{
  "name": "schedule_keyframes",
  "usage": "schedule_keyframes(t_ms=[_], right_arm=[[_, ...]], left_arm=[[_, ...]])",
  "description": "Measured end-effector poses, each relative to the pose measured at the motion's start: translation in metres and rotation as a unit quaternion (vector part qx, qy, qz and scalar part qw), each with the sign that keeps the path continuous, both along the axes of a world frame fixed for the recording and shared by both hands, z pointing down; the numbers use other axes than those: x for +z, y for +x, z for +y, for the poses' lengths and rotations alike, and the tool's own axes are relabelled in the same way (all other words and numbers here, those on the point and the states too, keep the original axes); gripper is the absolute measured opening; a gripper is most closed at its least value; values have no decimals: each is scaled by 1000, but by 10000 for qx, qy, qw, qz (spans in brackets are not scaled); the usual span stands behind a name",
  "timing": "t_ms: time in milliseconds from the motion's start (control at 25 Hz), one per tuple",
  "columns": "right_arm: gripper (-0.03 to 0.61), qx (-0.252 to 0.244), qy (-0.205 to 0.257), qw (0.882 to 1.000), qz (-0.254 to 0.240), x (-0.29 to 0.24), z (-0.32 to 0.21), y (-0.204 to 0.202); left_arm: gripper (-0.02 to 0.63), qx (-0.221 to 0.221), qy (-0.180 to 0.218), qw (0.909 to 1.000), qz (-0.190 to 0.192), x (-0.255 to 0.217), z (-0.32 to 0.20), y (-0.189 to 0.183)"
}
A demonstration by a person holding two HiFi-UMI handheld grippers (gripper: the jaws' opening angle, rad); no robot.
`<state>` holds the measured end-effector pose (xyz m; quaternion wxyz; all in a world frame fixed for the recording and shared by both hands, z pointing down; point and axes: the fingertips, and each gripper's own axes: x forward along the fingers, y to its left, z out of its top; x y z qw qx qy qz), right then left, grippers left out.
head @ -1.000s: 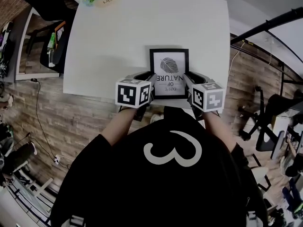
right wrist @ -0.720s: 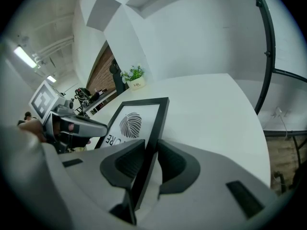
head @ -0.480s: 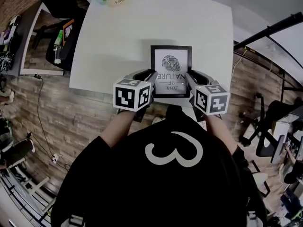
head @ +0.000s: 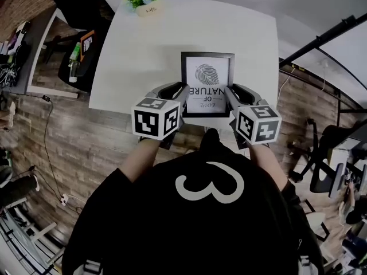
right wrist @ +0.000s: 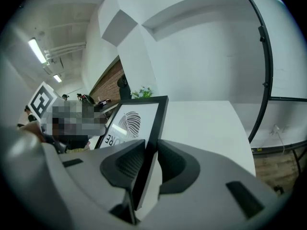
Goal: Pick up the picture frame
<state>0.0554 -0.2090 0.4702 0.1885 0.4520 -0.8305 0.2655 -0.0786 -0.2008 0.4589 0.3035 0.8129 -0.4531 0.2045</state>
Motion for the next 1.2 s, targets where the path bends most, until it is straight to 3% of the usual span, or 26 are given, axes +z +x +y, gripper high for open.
schedule_keyframes(t_ms=[720, 1200], right_arm=[[94, -24, 1152, 9933, 38, -80, 48, -24], [94, -26, 1818, 9832, -145, -133, 88, -39]], left_arm=[[94, -29, 846, 9963, 166, -69, 51, -25], [93, -87, 1496, 9885, 206, -122, 90, -41]])
